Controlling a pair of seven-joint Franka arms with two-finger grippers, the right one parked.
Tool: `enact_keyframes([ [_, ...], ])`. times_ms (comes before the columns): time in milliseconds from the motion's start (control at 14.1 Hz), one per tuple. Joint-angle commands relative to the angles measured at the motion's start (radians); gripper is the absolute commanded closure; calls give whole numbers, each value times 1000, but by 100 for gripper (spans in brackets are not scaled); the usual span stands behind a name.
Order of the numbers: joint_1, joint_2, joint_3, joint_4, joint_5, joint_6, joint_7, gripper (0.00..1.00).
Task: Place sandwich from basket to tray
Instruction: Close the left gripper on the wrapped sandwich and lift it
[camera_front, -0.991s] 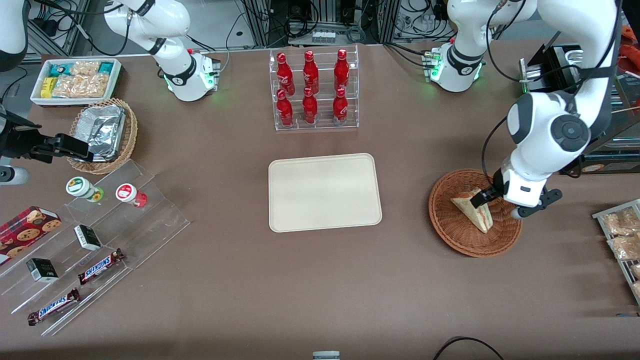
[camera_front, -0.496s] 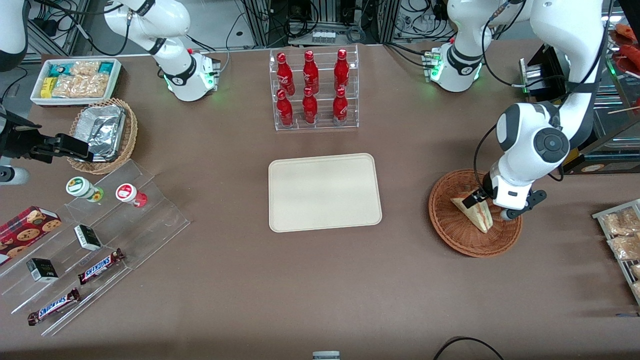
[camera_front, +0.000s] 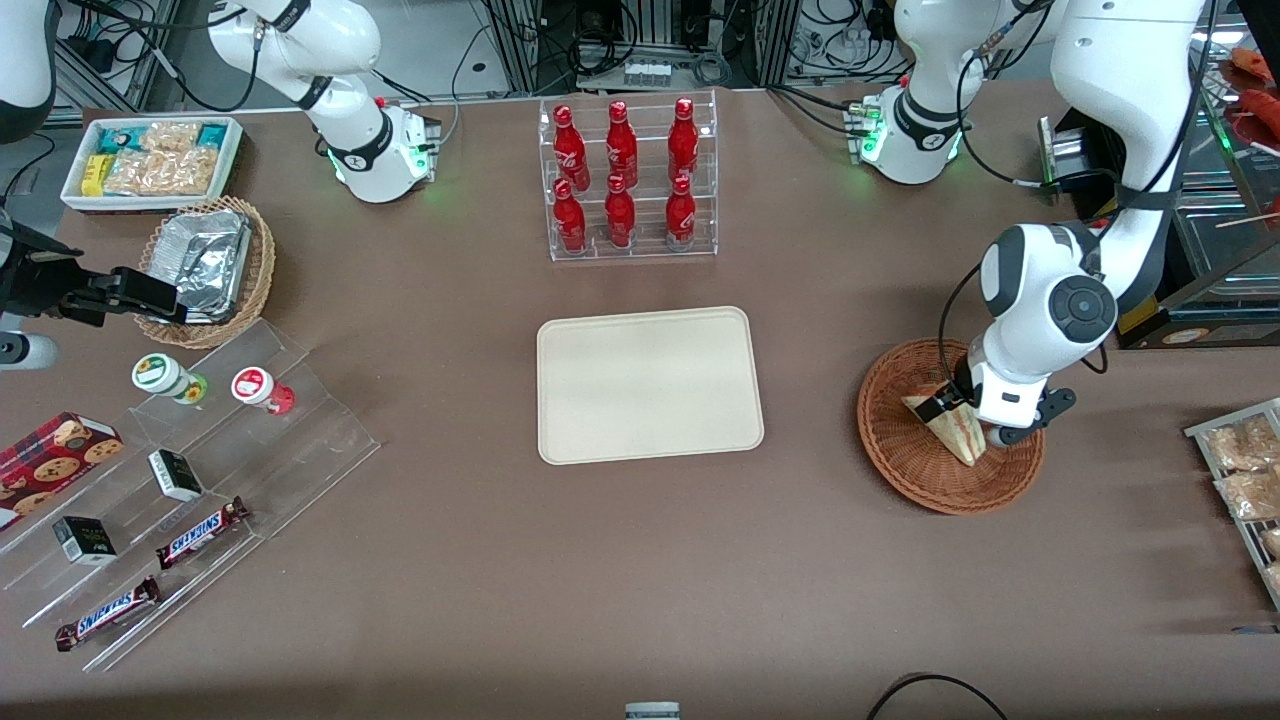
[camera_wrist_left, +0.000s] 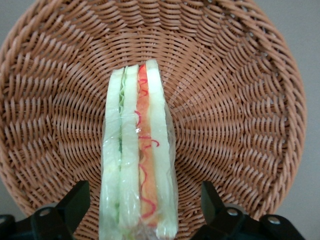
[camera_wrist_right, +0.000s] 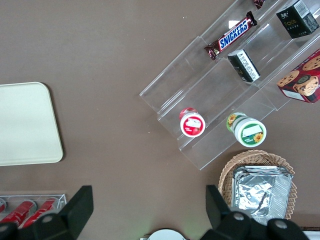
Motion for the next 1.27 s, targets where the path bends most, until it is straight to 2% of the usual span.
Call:
enact_keyframes([
  [0, -2, 3, 1, -9, 1, 27, -25, 17],
  [71, -2, 4, 1, -9, -1, 27, -39, 48],
  [212, 2, 10, 1, -8, 1, 27, -44, 94],
  [283, 2, 10, 1, -5, 1, 24, -44, 100],
  [496, -5, -14, 1, 0, 4, 9, -39, 100],
  [708, -37, -100, -2, 41, 24, -144, -34, 100],
  [850, -73, -128, -4, 119, 84, -287, -38, 100],
  [1204, -253, -102, -5, 407, 87, -576, -45, 100],
])
